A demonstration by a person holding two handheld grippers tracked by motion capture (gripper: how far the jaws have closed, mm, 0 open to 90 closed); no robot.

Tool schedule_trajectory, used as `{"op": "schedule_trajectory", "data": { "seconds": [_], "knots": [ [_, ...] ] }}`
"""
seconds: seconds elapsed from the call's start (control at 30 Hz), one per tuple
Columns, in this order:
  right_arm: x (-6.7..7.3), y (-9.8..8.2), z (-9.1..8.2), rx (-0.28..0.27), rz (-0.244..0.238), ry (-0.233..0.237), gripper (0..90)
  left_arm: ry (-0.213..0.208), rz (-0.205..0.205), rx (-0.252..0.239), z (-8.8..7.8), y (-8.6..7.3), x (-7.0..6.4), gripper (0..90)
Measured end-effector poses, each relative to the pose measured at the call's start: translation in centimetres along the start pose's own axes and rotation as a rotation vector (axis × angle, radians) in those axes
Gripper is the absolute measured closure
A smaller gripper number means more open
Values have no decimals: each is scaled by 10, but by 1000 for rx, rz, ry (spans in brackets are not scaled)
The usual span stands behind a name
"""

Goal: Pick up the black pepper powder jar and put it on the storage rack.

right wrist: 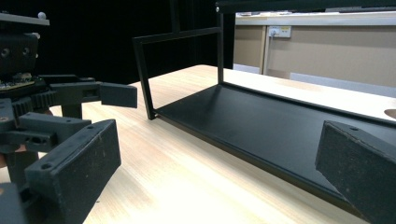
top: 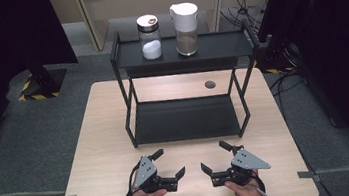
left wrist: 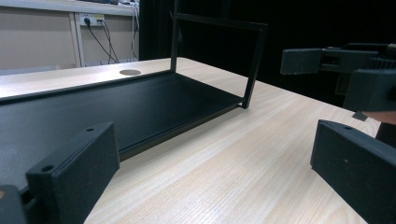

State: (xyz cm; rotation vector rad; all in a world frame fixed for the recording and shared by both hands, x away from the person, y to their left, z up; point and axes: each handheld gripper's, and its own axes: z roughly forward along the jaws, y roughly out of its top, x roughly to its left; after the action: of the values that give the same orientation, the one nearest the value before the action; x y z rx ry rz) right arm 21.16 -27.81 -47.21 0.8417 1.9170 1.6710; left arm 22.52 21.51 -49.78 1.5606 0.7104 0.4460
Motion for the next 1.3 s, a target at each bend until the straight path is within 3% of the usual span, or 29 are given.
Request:
{"op": "schedule_trajectory", "data": {
  "seconds": [1.3],
  "knots": [
    [-1, -12, -4, -5, 12, -5, 4, 1, 1, -1, -1, 0, 0, 6]
  ]
}}
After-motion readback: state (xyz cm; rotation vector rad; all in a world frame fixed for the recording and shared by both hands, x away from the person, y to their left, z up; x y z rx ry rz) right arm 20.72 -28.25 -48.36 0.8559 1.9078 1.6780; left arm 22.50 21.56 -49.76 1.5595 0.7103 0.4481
